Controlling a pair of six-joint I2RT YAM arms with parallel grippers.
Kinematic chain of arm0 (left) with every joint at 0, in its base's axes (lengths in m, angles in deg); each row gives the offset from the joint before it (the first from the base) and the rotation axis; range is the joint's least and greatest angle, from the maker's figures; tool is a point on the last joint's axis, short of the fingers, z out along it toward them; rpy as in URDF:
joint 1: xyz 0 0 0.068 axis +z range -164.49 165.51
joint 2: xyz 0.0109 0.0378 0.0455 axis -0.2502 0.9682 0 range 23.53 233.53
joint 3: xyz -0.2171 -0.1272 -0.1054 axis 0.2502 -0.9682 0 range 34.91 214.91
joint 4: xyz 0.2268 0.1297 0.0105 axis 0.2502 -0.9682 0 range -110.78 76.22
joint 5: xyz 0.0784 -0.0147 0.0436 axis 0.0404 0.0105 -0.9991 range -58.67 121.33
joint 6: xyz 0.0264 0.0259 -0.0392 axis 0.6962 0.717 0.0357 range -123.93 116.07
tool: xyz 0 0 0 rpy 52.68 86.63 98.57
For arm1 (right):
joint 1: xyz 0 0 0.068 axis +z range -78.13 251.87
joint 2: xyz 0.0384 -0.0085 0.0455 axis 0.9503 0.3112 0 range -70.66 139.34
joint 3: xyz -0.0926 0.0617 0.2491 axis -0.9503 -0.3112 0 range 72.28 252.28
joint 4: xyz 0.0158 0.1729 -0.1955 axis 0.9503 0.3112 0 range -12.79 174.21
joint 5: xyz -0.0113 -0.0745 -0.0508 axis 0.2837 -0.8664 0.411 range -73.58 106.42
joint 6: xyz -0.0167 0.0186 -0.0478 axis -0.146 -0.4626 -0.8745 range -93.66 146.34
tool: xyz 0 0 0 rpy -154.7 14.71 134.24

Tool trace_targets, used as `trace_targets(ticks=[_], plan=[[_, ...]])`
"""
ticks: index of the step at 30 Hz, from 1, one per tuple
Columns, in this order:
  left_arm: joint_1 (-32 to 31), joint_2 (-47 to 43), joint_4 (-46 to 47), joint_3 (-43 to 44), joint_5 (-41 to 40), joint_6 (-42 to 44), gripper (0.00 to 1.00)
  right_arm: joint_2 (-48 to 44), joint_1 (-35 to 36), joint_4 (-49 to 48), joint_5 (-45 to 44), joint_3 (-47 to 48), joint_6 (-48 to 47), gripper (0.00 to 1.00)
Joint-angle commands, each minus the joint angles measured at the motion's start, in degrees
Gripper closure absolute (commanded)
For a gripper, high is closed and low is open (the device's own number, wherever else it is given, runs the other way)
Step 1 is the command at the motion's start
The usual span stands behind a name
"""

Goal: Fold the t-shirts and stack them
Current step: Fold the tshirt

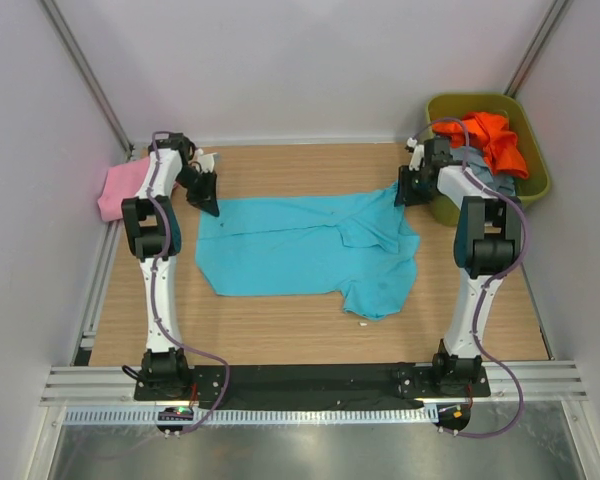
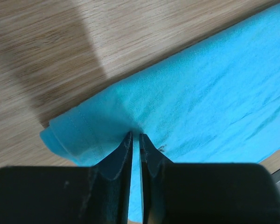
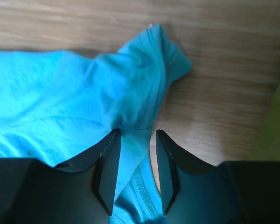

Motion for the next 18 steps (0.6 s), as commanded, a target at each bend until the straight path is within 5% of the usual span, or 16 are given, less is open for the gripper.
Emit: trace_targets(ticks=[1,10,18], plan=[[-0.2,2.3,1.9,1.2,-2.4,0.6,0.89,-1.5,0.2,-1.5,-0.1,6.5,0.9,0.58],[-0.1,2.5,2.2,1.1,-3.8,-0.2,0.89,-5.2,1.4,-1.6,2.9,9.2,2.9,0.58],[-0.2,-5.0,2.4,-1.9,-0.2,-0.5,0.89,2.5,4.2,-2.4,4.9,10.7,3.0,0.58]])
